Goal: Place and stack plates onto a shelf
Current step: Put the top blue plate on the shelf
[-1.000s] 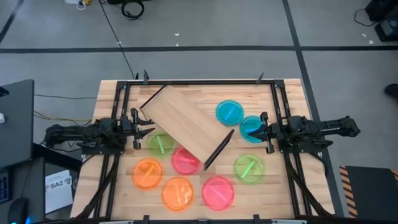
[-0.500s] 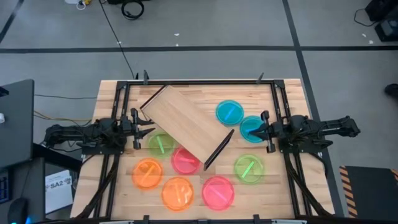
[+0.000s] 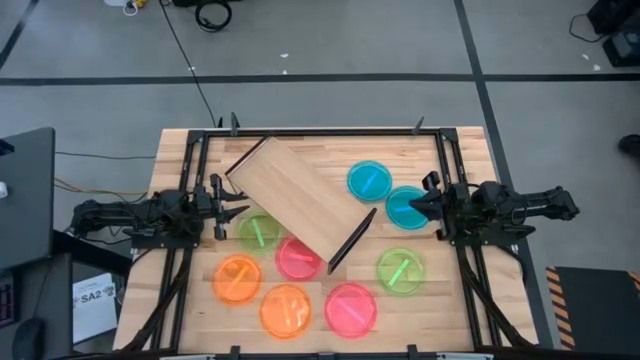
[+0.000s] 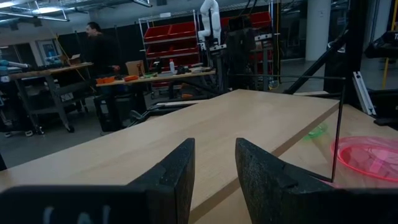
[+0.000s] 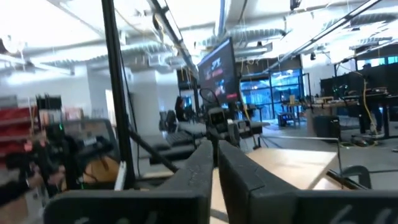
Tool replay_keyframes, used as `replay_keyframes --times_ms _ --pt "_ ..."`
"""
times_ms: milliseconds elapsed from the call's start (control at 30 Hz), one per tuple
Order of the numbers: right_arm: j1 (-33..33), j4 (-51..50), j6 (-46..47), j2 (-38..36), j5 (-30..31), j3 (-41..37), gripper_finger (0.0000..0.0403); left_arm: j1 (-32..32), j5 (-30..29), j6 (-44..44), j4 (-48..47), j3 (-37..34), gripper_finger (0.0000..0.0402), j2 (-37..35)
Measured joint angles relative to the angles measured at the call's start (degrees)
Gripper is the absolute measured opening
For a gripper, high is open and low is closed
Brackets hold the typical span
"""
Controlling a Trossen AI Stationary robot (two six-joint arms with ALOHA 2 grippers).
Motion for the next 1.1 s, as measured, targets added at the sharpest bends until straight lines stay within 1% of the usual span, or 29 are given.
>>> replay_keyframes --times_ms 133,300,467,633,800,900,1000,1100 --pt "0.01 1.25 2.83 0.00 0.63 0.00 0.0081 -0.02 0.00 -0.02 0.00 -0.01 0.0123 -0.02" --pt "0.02 3.09 6.29 0.00 1.94 0.00 0.0144 -0.02 0.02 -0.02 0.00 0.00 0.0123 0.00" --pt "0.00 7.41 6.65 0.00 1.94 0.00 0.0195 -0.02 0.01 -0.01 -0.02 0.00 0.0123 -0.02" --pt "0.00 9.62 6.33 0.00 1.94 0.09 0.0227 -0.02 0.01 -0.02 -0.02 -0.01 0.0123 -0.01" --pt "0.02 8.45 2.97 0.80 2.33 2.29 0.0235 -0.01 0.00 -0.02 -0.02 0.00 0.0123 0.00" --pt "0.00 4.52 1.94 1.97 7.68 5.39 0.0235 -0.01 0.00 -0.02 -0.02 0.00 0.0123 0.00" --pt "0.00 -2.98 2.12 3.73 15.67 9.97 0.0235 0.00 0.00 -0.02 -0.02 0.00 0.0123 0.00" --pt "-0.03 -12.09 5.04 6.32 23.99 15.70 0.0235 -0.02 0.00 -0.02 -0.04 0.00 0.0123 0.00"
